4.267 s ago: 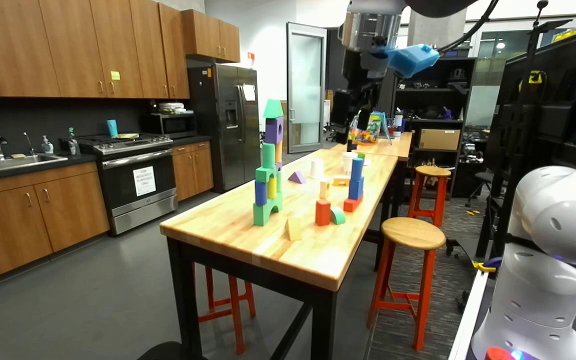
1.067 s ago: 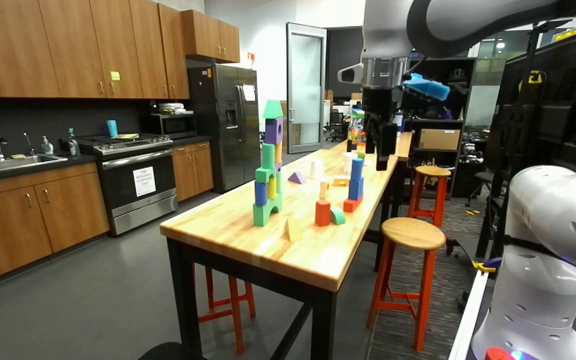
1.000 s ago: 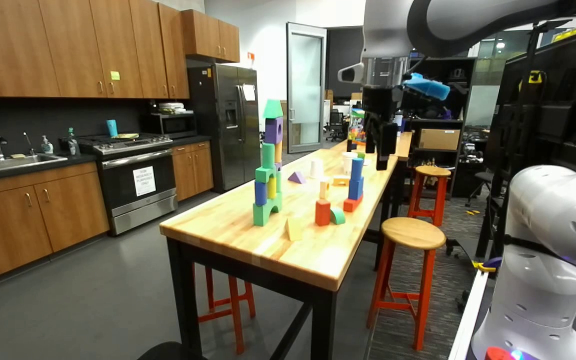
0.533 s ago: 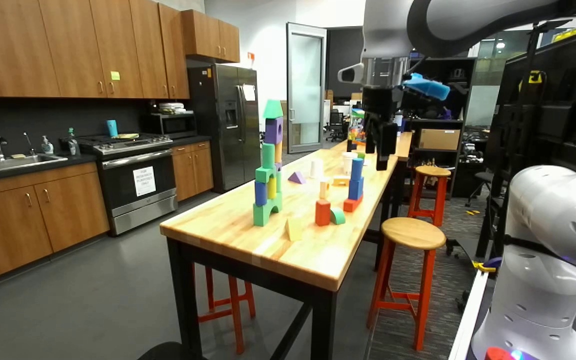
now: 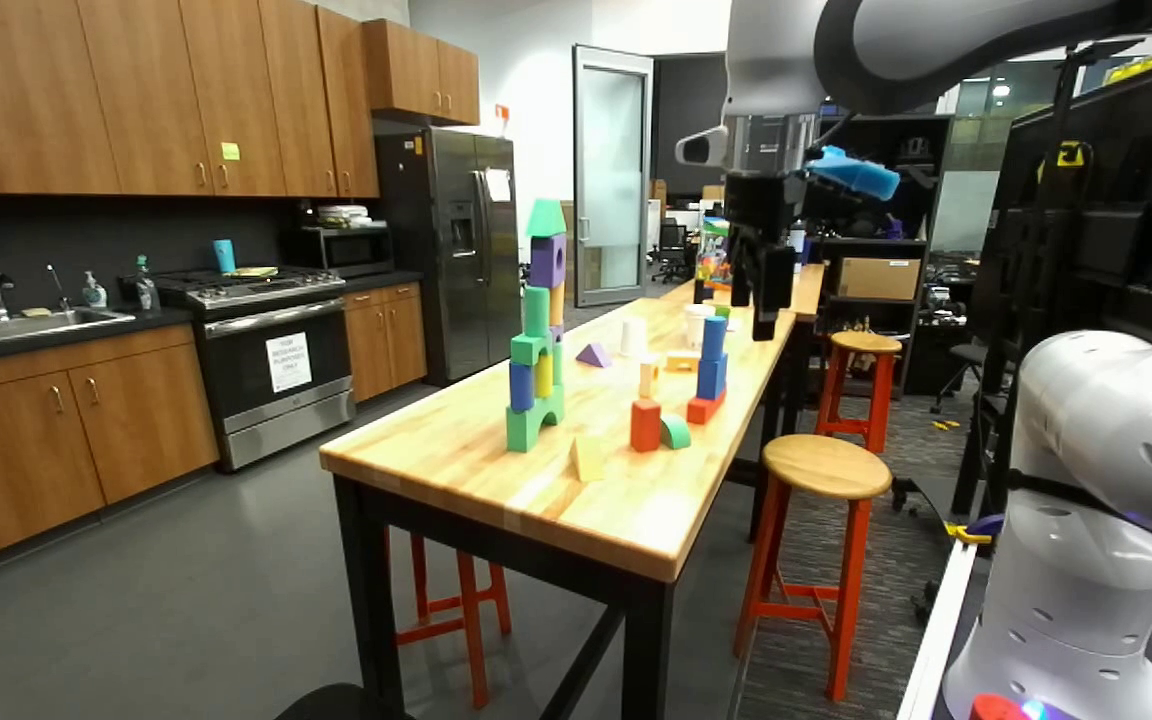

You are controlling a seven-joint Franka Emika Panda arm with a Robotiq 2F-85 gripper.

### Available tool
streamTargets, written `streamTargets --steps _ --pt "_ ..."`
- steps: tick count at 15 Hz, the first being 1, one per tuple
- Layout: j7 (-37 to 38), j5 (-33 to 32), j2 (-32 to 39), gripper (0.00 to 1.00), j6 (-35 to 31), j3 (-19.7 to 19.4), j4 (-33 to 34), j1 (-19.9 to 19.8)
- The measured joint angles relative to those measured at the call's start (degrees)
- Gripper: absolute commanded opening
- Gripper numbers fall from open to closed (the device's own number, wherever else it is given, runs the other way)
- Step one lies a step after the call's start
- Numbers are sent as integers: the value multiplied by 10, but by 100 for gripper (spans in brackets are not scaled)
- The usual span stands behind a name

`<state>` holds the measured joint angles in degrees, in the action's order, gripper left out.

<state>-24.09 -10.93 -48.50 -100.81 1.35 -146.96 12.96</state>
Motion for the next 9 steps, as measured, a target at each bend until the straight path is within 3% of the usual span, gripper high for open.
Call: streamTargets --steps 9 --pt "-5 -13 0 100 -3 0 -7 0"
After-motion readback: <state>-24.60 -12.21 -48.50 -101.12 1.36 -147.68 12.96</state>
